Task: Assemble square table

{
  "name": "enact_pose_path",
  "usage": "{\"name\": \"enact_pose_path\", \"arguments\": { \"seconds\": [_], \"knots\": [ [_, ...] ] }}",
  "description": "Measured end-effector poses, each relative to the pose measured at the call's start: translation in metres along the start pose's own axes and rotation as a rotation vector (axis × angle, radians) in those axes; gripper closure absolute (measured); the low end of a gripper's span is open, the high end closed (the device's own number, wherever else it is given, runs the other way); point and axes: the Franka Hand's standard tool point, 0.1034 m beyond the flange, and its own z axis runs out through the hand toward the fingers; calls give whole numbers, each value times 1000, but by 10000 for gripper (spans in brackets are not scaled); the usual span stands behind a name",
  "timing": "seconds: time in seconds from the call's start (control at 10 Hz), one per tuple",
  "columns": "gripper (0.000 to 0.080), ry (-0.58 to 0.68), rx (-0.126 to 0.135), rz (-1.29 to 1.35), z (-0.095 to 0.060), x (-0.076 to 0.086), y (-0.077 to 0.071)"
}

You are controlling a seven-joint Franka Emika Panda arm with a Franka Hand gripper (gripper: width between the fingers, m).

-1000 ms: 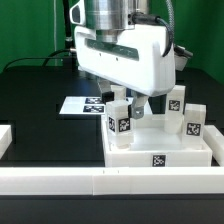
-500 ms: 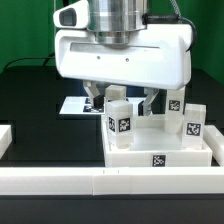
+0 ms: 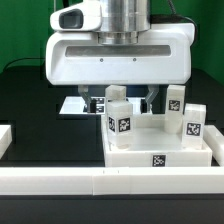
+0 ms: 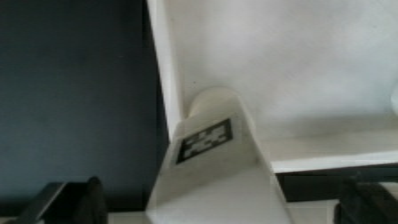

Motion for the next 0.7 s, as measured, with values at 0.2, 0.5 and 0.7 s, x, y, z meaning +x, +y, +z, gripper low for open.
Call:
{"name": "enact_pose_path", "arguments": {
  "seconds": [0.2, 0.5, 0.7],
  "knots": [
    [160, -3, -11, -106, 0, 0, 1],
    [502, -4, -14, -117, 0, 0, 1],
    [508, -3, -14, -78, -1, 0, 1]
  ]
}}
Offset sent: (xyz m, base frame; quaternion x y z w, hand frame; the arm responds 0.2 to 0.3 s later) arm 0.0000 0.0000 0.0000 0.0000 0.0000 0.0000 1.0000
